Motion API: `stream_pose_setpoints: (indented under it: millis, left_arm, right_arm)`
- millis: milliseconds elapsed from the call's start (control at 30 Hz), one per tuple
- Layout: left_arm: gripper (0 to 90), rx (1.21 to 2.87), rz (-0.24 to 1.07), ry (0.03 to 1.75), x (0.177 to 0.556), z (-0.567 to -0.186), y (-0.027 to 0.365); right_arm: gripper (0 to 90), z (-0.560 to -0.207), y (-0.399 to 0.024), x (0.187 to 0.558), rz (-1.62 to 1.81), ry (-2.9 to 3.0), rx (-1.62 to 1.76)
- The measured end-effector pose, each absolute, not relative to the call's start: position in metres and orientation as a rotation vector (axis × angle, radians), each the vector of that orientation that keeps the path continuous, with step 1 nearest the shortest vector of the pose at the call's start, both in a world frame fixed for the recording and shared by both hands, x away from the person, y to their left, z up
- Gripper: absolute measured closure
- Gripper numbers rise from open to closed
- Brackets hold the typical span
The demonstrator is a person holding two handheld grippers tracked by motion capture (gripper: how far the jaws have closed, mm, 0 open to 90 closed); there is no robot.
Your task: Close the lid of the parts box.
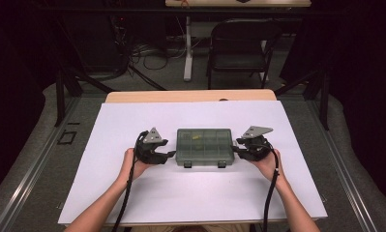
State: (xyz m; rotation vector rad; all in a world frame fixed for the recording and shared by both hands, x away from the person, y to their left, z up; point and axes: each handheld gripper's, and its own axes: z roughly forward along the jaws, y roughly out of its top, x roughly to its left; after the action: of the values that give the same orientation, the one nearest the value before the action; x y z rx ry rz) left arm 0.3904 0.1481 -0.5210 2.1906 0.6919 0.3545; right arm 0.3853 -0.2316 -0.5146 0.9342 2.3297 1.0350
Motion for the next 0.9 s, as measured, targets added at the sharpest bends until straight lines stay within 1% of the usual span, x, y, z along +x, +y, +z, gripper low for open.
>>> stream_pose_setpoints:
  millis: [100,300,467,700,900]
  left_arm:
    - [30.1,2.176,0.375,0.726,0.388,-0.52,0.156]
    - [16.4,2.158,0.406,0.778,0.382,-0.52,0.173]
    - [10.6,2.154,0.423,0.822,0.376,-0.522,0.184]
    - [2.9,2.153,0.447,0.875,0.368,-0.526,0.196]
    - [0.0,2.162,0.458,0.897,0.36,-0.531,0.203]
  right_arm:
    - [47.3,-0.512,-0.238,0.384,1.03,2.322,0.959]
    - [28.8,-0.511,-0.254,0.379,1.048,2.287,1.039]
    - [16.8,-0.513,-0.263,0.372,1.036,2.257,1.08]
    - [11.1,-0.519,-0.27,0.361,1.03,2.252,1.103]
    - [6.2,-0.524,-0.273,0.352,1.022,2.249,1.106]
